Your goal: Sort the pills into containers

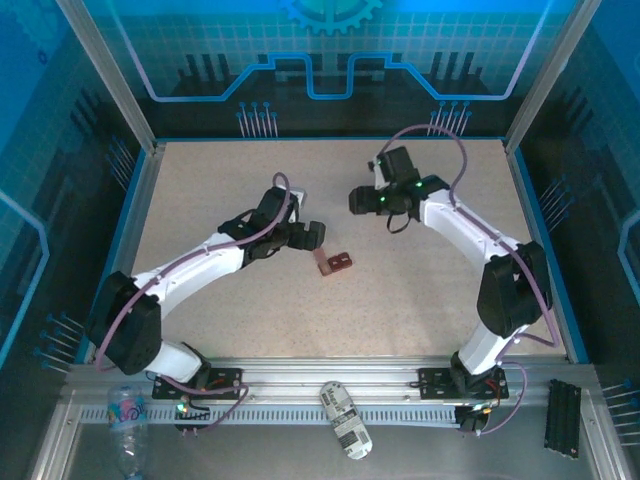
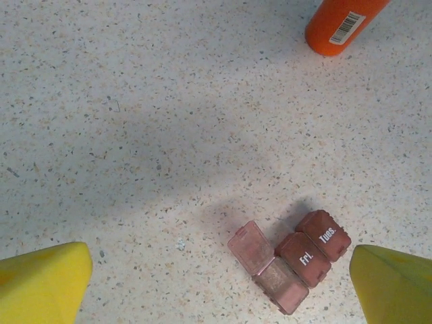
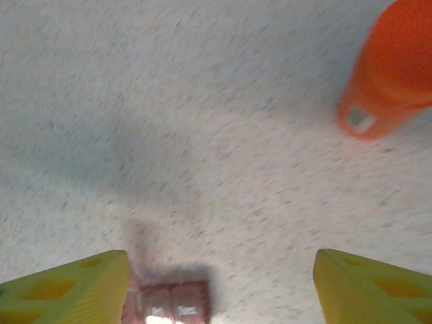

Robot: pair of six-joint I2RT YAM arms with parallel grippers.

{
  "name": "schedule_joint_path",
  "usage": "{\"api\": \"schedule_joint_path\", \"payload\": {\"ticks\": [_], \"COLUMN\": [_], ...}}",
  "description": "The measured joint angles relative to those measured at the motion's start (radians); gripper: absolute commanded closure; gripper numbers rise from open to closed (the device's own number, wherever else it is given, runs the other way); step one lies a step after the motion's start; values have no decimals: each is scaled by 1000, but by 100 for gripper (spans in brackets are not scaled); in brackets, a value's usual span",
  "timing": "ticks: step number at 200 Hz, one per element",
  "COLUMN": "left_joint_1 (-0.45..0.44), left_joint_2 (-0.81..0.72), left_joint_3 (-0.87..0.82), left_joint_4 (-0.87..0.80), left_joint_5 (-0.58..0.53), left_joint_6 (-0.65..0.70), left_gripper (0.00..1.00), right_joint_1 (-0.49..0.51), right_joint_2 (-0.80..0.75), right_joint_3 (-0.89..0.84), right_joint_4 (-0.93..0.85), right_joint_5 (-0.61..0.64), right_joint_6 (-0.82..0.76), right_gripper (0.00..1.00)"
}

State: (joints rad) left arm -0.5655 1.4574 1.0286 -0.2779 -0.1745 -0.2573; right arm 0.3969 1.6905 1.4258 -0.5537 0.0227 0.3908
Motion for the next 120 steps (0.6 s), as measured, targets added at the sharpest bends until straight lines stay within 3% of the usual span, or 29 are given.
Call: {"api": "schedule_joint_path", "payload": {"ticks": [49, 120], "left_joint_1": [5, 27], "left_joint_2": [-33, -65], "left_joint_3": [-70, -90], "left_joint_4": [15, 21], "left_joint_5": [1, 15], "left_joint_6": [-20, -32], "left_gripper": [1, 1], "right_joint_1": [-110, -122], "right_joint_2": [195, 488], "right_joint_3": [306, 595], "right_joint_4": [-106, -259], "right_joint_5": [40, 72], "right_joint_6": [-75, -140], "right_gripper": [23, 25]}}
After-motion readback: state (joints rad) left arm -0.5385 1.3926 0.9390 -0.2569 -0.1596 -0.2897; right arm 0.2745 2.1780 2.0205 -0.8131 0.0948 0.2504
